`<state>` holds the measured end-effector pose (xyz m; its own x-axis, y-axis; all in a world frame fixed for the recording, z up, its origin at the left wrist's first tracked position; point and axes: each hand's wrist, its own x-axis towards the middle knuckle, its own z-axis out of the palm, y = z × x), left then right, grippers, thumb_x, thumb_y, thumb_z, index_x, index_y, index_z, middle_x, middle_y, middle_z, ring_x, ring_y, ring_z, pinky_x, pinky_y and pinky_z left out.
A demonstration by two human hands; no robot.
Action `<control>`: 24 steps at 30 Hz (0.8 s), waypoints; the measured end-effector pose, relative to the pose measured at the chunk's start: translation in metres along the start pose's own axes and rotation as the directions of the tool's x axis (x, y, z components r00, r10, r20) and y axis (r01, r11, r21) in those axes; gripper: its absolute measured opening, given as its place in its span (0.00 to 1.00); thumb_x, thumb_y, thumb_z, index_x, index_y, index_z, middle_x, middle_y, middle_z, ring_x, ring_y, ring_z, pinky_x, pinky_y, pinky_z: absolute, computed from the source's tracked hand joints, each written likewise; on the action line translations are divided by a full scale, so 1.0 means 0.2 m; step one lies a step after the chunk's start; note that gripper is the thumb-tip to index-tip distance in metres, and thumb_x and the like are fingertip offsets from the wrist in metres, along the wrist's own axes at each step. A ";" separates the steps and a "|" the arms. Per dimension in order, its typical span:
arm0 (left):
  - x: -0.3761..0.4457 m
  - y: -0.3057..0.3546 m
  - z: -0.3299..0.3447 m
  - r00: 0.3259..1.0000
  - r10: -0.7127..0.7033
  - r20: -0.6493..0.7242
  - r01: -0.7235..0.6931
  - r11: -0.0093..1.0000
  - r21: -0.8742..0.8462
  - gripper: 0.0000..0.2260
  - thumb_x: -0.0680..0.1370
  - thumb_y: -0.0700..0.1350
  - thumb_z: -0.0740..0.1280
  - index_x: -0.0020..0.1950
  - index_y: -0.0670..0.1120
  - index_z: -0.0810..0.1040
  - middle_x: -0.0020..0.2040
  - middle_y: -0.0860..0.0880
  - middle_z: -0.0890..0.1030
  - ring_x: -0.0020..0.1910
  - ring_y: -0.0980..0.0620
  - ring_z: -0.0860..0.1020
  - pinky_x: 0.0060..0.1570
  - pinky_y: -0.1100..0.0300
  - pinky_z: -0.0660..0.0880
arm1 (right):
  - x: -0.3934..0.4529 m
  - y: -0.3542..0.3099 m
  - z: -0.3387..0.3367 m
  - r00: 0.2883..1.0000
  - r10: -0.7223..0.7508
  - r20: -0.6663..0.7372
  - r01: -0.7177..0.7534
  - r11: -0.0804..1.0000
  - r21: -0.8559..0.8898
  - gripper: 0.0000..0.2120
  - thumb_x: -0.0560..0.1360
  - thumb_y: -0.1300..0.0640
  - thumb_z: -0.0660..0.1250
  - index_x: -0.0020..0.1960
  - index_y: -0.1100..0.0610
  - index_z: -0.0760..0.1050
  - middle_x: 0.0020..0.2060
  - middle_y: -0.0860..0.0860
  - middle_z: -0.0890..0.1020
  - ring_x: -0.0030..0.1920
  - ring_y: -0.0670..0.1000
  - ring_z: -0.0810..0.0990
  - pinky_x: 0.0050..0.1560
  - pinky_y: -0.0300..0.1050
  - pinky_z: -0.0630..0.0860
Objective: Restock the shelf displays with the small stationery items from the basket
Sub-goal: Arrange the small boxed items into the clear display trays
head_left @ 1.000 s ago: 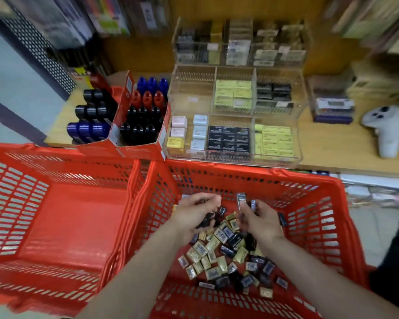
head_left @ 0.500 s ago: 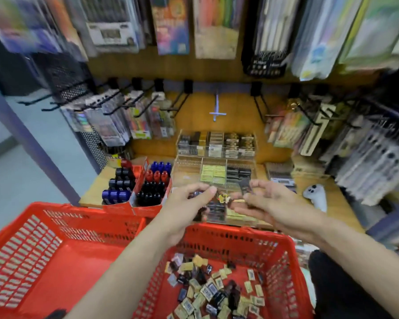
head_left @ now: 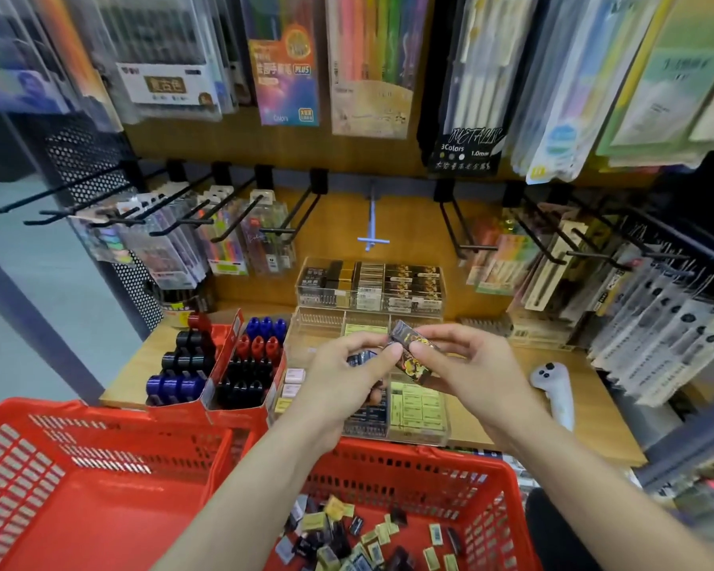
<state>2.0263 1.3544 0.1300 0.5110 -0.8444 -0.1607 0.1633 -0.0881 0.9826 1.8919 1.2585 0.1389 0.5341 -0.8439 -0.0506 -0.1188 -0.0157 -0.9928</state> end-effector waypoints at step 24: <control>0.28 -0.06 -0.03 0.987 -0.053 -0.151 0.051 0.999 -0.020 0.02 0.74 0.49 0.74 0.46 0.52 0.86 0.37 0.47 0.82 0.28 0.55 0.75 0.30 0.64 0.73 | 0.22 0.02 -0.09 0.986 -0.141 -0.094 0.099 0.930 -0.354 0.08 0.73 0.56 0.74 0.45 0.43 0.82 0.38 0.41 0.85 0.40 0.40 0.84 0.42 0.35 0.80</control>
<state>2.0587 1.3117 0.1080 0.6230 -0.7492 -0.2248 0.2057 -0.1203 0.9712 1.9006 1.2118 0.1349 0.4643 -0.8800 0.1001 -0.3539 -0.2879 -0.8899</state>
